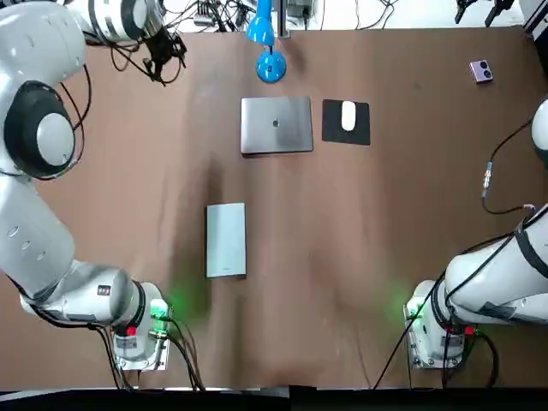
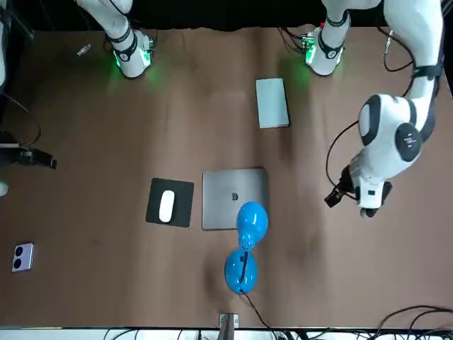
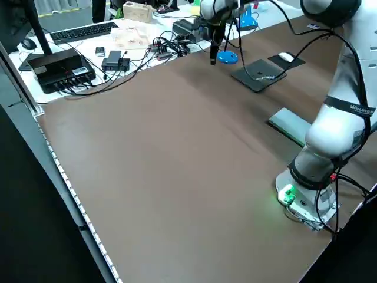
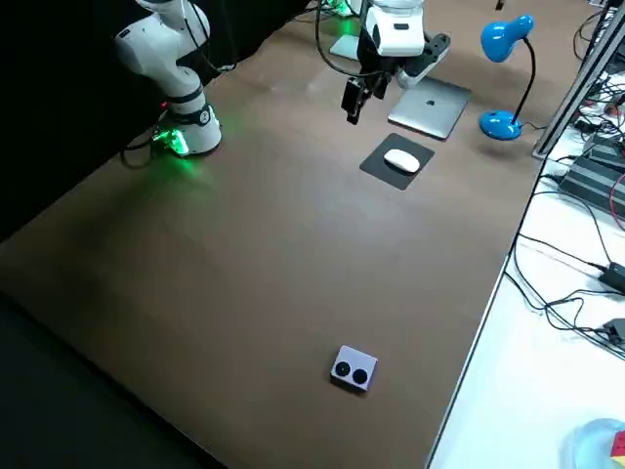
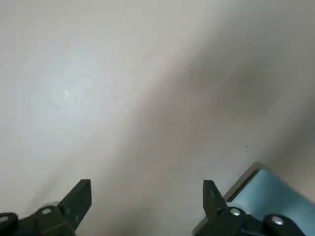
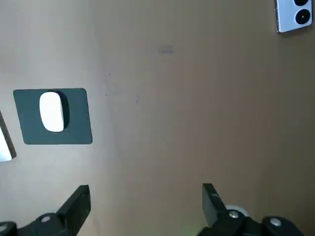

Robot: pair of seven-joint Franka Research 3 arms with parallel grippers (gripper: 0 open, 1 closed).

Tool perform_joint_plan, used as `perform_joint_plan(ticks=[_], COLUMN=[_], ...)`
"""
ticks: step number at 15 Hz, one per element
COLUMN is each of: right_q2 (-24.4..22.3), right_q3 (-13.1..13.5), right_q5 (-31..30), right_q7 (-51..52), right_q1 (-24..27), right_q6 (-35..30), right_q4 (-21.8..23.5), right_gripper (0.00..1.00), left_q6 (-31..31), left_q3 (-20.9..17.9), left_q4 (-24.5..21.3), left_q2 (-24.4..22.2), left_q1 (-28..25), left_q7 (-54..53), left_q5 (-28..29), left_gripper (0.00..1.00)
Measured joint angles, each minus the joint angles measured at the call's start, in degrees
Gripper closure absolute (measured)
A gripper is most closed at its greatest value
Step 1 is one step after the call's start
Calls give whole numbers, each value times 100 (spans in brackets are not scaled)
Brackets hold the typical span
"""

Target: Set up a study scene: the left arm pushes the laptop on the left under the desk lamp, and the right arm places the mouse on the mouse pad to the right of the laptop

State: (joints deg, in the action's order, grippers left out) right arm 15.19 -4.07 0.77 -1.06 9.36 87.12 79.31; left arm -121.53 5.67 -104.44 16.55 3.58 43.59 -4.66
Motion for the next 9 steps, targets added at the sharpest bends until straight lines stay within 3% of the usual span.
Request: perform_joint_plan(ticks=[6,9], right_q2=[-2,-3], right_q3=[1,0], right_q5=[0,-1], right_q7=[17,27], right_q1=[19,19], right_q6=[201,213], right_q4=[7,7], right_gripper=[0,0], left_q6=[383,414], left_q3=[1,18], left_q4=[242,298], left_q2=[-394,-567], left_q1=[-413,-428], left_q7=[-2244,-2665], left_q5=[0,1], left_gripper=[0,0])
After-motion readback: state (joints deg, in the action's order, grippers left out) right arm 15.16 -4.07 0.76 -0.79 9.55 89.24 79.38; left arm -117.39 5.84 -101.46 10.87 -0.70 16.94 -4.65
